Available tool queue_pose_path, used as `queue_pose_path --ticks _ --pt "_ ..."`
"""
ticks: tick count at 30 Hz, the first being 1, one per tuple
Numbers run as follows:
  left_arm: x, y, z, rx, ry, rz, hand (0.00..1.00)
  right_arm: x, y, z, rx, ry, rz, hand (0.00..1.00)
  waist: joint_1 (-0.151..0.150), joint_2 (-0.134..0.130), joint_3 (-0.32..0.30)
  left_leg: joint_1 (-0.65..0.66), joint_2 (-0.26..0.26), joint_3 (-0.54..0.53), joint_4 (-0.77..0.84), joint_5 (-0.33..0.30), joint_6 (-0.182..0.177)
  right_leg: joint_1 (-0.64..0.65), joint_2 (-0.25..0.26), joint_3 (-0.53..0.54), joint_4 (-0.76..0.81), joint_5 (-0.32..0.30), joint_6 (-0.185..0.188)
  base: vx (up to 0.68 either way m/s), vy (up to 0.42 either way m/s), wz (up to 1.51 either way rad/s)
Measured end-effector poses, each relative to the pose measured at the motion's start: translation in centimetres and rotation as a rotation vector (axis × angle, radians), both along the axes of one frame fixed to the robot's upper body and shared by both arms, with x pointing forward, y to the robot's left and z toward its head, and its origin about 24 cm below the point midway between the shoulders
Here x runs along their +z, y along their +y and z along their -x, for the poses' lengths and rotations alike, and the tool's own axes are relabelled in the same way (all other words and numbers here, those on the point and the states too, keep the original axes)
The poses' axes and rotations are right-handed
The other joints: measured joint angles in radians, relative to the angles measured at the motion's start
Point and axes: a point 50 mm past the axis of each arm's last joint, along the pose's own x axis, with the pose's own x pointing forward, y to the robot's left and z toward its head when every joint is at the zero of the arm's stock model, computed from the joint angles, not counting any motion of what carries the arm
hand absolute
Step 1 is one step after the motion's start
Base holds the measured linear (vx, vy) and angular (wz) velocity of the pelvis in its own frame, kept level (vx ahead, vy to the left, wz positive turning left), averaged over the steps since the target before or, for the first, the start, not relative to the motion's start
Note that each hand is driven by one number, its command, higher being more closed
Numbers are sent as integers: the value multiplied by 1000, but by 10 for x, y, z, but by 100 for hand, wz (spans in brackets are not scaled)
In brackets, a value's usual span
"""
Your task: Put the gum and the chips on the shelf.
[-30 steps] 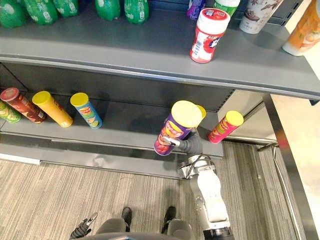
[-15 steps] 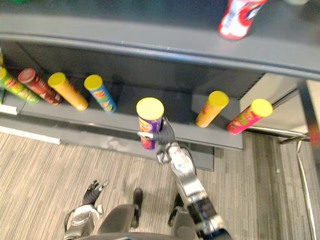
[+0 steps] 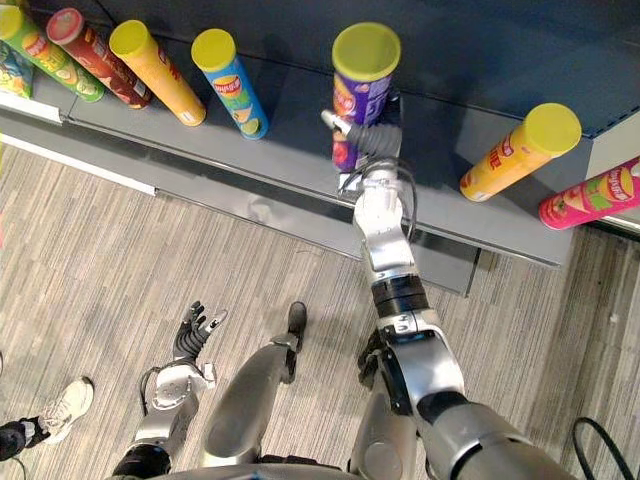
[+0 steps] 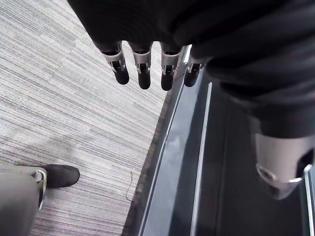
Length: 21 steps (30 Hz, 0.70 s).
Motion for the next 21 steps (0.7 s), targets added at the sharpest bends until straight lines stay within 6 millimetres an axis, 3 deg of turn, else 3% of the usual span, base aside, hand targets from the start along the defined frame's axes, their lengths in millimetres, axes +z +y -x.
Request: queue_pose_path --ticks 3,9,21 --pt "6 -5 -9 -12 -29 4 0 8 -13 -2 -77 -12 -7 100 22 8 7 -34 1 -7 15 1 -5 -37 -6 -3 35 -16 -9 -25 -53 10" --pt "11 -6 -11 -4 -56 7 0 8 -28 -3 -155 2 -60 100 23 21 17 -70 5 -27 27 6 -11 -62 -20 -39 82 -48 -23 -7 -61 16" --pt "29 -22 -25 -13 -151 56 0 12 -27 -3 -166 -6 -109 100 35 32 22 -146 21 -13 51 14 -18 -131 -28 -55 119 -60 -34 12 -39 4"
